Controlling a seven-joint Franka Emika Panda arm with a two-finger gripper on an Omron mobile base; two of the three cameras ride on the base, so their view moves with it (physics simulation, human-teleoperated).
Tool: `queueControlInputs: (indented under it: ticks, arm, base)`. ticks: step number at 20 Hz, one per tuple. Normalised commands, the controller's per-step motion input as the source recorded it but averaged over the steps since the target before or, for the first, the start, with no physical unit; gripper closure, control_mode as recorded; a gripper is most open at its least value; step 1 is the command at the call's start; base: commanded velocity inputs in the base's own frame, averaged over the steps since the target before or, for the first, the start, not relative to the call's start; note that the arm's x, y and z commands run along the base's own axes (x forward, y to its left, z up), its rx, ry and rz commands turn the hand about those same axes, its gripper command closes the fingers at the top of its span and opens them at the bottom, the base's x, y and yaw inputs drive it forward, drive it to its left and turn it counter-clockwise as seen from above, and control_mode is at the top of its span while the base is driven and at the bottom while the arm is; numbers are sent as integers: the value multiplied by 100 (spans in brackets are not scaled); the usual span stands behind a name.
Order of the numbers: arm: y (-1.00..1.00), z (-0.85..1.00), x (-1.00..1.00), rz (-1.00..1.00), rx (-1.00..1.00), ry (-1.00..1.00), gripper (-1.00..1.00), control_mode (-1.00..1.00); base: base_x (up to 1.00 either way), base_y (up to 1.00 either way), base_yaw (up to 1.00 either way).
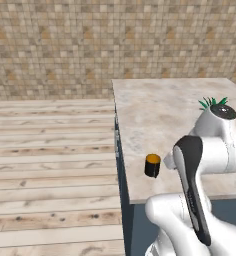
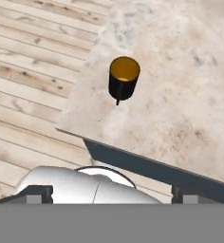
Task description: Clear the mugs and bowl far away from the sink.
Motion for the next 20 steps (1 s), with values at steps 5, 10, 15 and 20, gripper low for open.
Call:
queueControlInputs:
  ticks: [5,10,15,20]
  arm:
    - [0,96,-45,-5,0,-9,-100,-100]
    - [21,66,-62,0,0,-12,-100,100]
    - [0,0,0,0,0,0,-100,100]
    - [0,0,0,0,0,0,-100,100]
  base:
    - [0,0,0]
    - [-19,16,0]
    - [-83,82,3]
    - [-3,90,47]
